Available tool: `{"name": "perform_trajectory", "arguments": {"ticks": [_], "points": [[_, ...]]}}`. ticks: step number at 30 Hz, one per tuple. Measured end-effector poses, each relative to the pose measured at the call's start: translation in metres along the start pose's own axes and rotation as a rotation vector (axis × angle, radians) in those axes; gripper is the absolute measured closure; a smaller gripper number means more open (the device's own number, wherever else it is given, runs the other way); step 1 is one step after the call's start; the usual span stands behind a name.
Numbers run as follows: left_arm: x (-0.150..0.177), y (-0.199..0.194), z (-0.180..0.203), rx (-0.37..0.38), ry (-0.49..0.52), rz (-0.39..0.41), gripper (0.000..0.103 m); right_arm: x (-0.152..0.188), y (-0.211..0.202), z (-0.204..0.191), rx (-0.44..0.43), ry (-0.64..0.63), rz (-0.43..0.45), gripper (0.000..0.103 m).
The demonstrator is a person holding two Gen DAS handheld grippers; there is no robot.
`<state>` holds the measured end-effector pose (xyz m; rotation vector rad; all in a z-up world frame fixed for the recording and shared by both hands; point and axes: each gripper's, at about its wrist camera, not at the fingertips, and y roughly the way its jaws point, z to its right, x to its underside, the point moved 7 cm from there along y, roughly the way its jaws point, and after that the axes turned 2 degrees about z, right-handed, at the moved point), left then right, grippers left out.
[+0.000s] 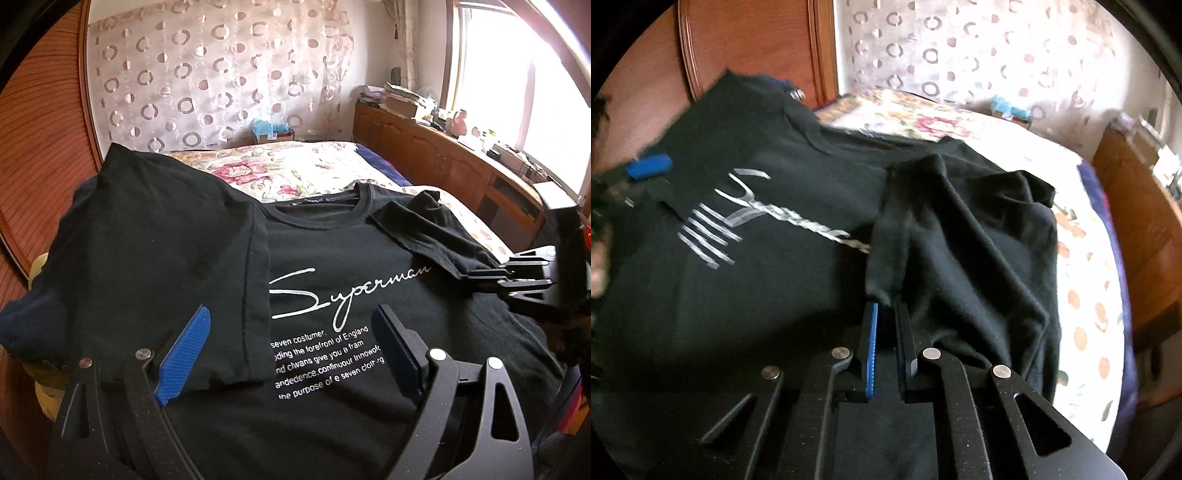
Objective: Fold small clothes
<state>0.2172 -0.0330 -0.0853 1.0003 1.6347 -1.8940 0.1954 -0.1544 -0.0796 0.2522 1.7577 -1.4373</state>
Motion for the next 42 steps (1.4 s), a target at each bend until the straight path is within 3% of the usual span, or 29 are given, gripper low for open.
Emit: {"name": "perform_trajectory", "arguments": {"ticks": [5, 10, 16, 19, 28, 33, 38, 40, 42], "points": [[-0.006, -0.004, -0.005, -0.003, -0.011, 0.015, 0.014, -0.002, -0.017, -0.015, -0.090, 0.012, 0.014, 0.095], [-0.011, -0.003, -0.008, -0.009, -0.010, 0.022, 0.014, 0.007, -0.013, -0.014, -0.091, 0.004, -0.024, 0.094], [-0.026, -0.004, -0.025, -0.051, 0.000, 0.045, 0.014, -0.004, -0.014, 0.000, -0.050, 0.030, -0.002, 0.066], [-0.040, -0.005, -0.045, -0.078, -0.013, 0.065, 0.014, -0.017, -0.016, 0.015, -0.026, 0.034, 0.028, 0.064], [-0.071, 0.009, -0.105, -0.146, -0.056, 0.071, 0.014, -0.054, 0.021, 0.113, 0.115, 0.127, 0.055, 0.064], [-0.078, 0.017, -0.126, -0.184, -0.071, 0.062, 0.014, -0.062, 0.059, 0.144, 0.087, 0.216, 0.006, 0.064], [-0.082, 0.017, -0.144, -0.216, -0.087, 0.061, 0.014, -0.078, 0.088, 0.152, 0.024, 0.245, -0.008, 0.064], [-0.080, 0.018, -0.148, -0.218, -0.090, 0.057, 0.014, -0.086, 0.093, 0.149, -0.005, 0.234, -0.002, 0.087], [-0.080, 0.020, -0.152, -0.222, -0.089, 0.049, 0.014, -0.095, 0.095, 0.156, -0.028, 0.228, 0.020, 0.092]]}}
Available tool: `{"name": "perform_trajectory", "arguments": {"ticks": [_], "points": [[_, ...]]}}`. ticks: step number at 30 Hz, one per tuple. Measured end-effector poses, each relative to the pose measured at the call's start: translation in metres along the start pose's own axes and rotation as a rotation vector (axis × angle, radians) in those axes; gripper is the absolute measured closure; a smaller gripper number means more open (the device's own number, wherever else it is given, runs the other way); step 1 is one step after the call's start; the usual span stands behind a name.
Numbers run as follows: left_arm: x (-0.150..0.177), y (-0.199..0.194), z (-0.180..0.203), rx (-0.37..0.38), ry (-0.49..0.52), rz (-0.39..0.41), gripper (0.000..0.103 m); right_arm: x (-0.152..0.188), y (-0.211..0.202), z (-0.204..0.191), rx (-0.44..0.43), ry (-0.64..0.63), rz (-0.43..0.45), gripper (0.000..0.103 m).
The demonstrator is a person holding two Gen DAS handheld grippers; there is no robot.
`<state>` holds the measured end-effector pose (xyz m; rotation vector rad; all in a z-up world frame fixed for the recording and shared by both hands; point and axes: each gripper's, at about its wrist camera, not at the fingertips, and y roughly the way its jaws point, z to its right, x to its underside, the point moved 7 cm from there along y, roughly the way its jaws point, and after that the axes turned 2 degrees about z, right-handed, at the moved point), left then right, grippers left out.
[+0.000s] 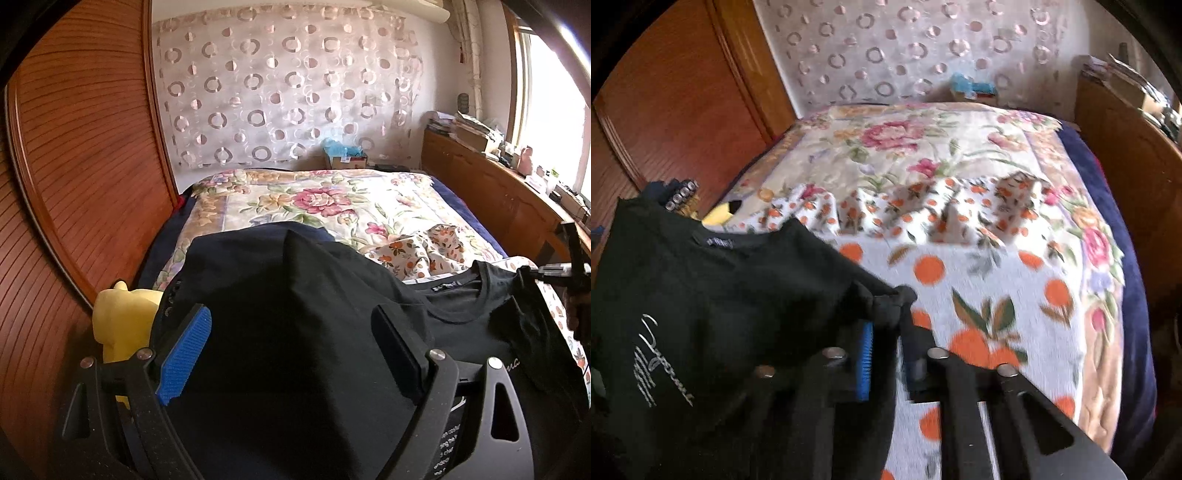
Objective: Fold small clothes
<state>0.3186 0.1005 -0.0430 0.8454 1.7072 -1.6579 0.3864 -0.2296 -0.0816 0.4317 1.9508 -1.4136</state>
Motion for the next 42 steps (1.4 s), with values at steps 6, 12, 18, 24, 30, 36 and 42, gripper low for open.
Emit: {"name": "perform_trajectory", "arguments": {"ticks": [6, 12, 18, 24, 30, 36, 42], "points": [[-0.001, 0.008, -0.008, 0.000, -0.012, -0.013, 0.014, -0.007, -0.004, 0.019, 0.045, 0.030, 0.048, 0.083], [-0.003, 0.012, -0.009, 0.013, -0.018, -0.018, 0.014, 0.005, -0.006, 0.015, 0.137, 0.008, 0.036, 0.059], [-0.005, 0.020, -0.009, 0.050, -0.031, -0.036, 0.032, 0.020, 0.000, 0.004, 0.135, -0.016, -0.009, 0.046], [-0.009, 0.025, -0.018, 0.033, -0.061, -0.049, 0.036, 0.018, 0.006, 0.005, 0.138, -0.011, -0.002, 0.042], [-0.018, 0.034, -0.007, 0.112, -0.058, -0.067, 0.046, 0.019, 0.009, 0.000, 0.175, -0.055, 0.007, 0.038], [-0.017, 0.049, 0.013, 0.176, -0.023, -0.114, 0.088, 0.016, 0.013, -0.002, 0.169, -0.055, 0.002, 0.041], [-0.026, -0.006, 0.045, 0.276, 0.009, -0.014, 0.098, 0.017, -0.007, -0.016, 0.088, -0.093, 0.038, 0.094]]}}
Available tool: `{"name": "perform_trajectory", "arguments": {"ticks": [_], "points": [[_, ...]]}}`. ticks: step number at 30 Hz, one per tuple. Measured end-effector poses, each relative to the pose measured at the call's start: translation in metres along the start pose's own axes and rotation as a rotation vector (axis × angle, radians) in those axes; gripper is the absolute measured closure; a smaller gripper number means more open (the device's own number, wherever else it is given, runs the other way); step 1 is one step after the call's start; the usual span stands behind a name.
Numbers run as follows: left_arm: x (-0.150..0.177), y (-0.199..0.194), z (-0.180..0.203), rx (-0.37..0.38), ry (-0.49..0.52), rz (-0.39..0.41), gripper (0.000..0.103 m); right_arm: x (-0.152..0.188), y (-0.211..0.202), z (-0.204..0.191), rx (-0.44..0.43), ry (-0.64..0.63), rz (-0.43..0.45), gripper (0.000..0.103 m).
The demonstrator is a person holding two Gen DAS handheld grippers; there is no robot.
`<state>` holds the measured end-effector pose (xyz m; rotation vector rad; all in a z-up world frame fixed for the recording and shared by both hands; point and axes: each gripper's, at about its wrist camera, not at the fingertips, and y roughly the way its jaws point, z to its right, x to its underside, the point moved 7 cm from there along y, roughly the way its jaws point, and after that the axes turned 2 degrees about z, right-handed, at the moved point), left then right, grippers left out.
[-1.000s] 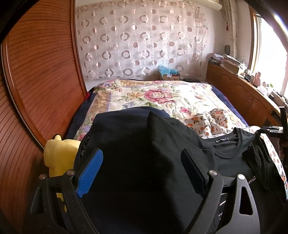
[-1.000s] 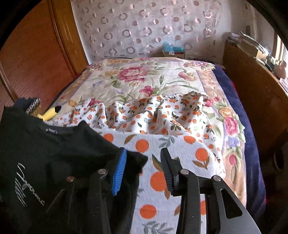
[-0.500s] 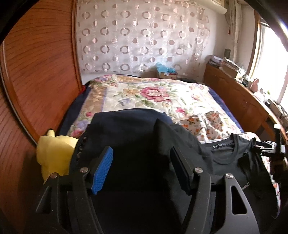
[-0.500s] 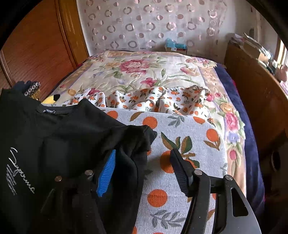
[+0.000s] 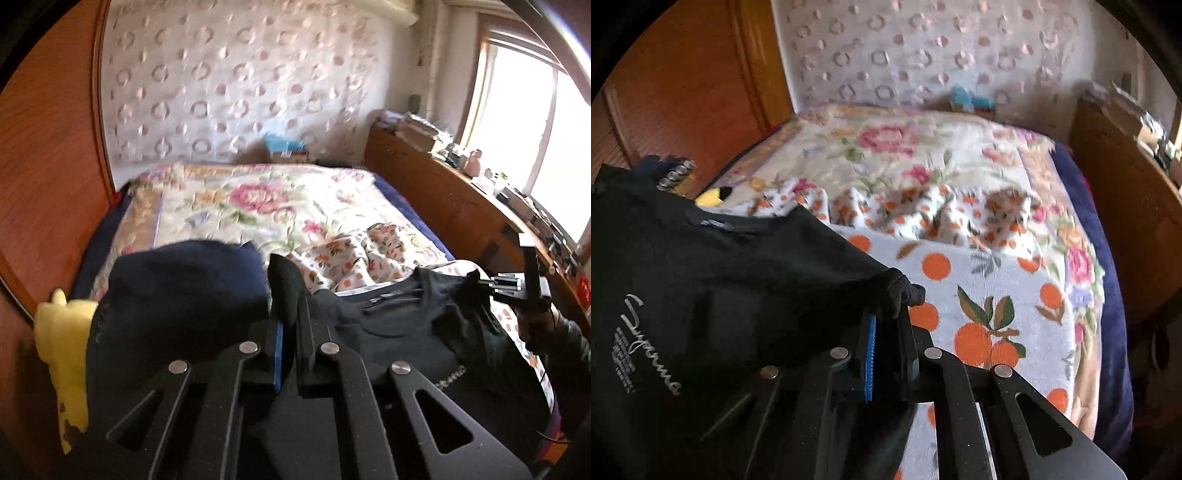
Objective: Fold small clothes
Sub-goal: 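Lift the hem and fold it toward the collar with the right gripper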
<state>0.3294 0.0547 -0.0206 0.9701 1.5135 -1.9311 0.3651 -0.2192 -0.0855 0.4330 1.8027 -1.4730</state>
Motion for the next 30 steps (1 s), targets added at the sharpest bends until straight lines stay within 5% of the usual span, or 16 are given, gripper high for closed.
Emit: {"name": "perform_trajectory", "arguments": {"ticks": [7, 12, 30], "points": [[0.017, -0.067, 0.041, 0.064, 0.026, 0.095, 0.098, 0.001, -0.087, -0.010, -0.045, 0.006, 0.186, 0.095], [0.050, -0.110, 0.043, 0.047, -0.001, 0.136, 0.098, 0.032, -0.147, -0.017, -0.032, -0.001, 0.266, 0.095], [0.159, -0.195, 0.042, -0.006, -0.059, 0.172, 0.098, 0.205, -0.264, -0.051, -0.006, 0.046, 0.292, 0.095]]}}
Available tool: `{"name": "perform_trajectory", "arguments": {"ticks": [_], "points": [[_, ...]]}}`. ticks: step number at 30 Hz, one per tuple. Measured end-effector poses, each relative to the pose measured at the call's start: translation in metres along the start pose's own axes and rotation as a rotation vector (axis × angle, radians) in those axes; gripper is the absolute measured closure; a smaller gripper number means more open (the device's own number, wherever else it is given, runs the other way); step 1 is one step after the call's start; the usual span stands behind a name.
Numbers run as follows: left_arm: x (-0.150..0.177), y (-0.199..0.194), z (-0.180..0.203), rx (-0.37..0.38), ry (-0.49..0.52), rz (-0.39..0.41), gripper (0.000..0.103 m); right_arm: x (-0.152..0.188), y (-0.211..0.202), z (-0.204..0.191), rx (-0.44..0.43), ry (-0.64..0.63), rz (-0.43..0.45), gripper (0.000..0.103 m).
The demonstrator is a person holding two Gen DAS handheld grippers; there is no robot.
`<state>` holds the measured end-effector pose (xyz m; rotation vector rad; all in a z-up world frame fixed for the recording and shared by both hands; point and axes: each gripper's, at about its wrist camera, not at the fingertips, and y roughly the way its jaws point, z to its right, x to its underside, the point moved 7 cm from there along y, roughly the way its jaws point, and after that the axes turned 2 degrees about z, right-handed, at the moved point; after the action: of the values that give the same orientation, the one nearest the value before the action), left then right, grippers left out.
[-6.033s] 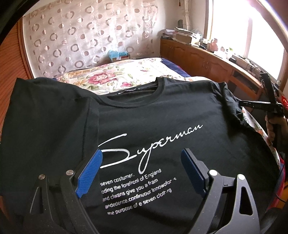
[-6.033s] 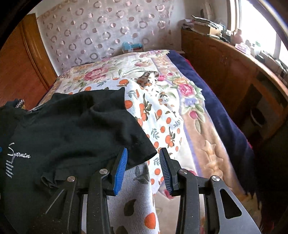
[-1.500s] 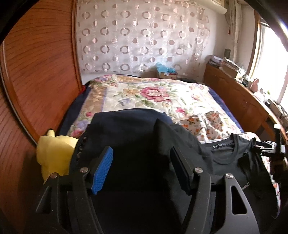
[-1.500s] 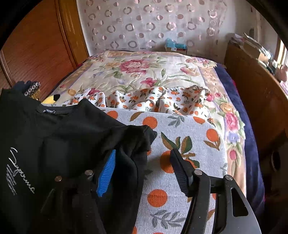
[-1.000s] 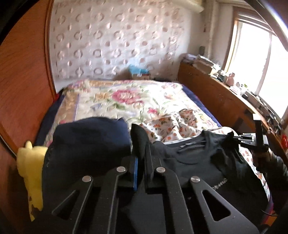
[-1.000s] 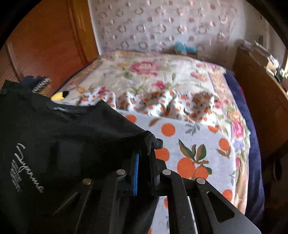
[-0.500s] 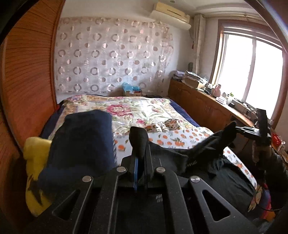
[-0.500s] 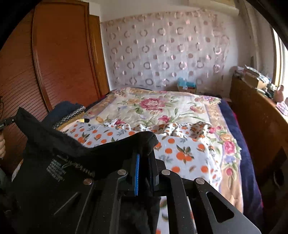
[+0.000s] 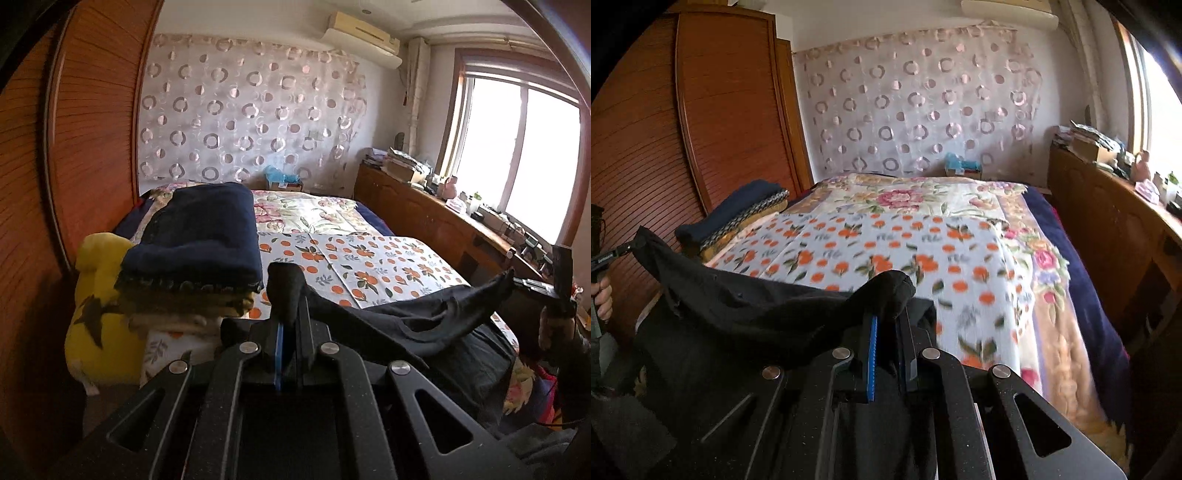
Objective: Fold small clothes
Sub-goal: 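Lift the hem and fold it toward the collar with the right gripper, then open the right gripper and release the folded hem onto the shirt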
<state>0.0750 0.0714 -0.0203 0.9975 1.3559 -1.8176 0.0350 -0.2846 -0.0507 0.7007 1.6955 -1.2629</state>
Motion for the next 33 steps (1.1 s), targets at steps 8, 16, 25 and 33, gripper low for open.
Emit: {"name": "perform_trajectory", "arguments": {"ticks": [8, 16, 25, 33], "points": [[0.021, -0.024, -0.004, -0.048, 0.022, -0.021, 0.098, 0.012, -0.050, -0.007, 0.001, 0.008, -0.030, 0.095], [0.050, -0.018, -0.020, -0.101, 0.014, -0.087, 0.080, 0.032, -0.050, -0.010, 0.010, -0.014, -0.134, 0.095], [0.041, -0.015, -0.035, -0.138, 0.025, -0.070, 0.030, 0.005, -0.065, -0.001, 0.059, -0.031, -0.092, 0.056], [0.032, 0.021, -0.039, -0.132, 0.077, -0.094, 0.027, -0.012, -0.041, 0.009, 0.064, -0.023, -0.074, 0.053]]}}
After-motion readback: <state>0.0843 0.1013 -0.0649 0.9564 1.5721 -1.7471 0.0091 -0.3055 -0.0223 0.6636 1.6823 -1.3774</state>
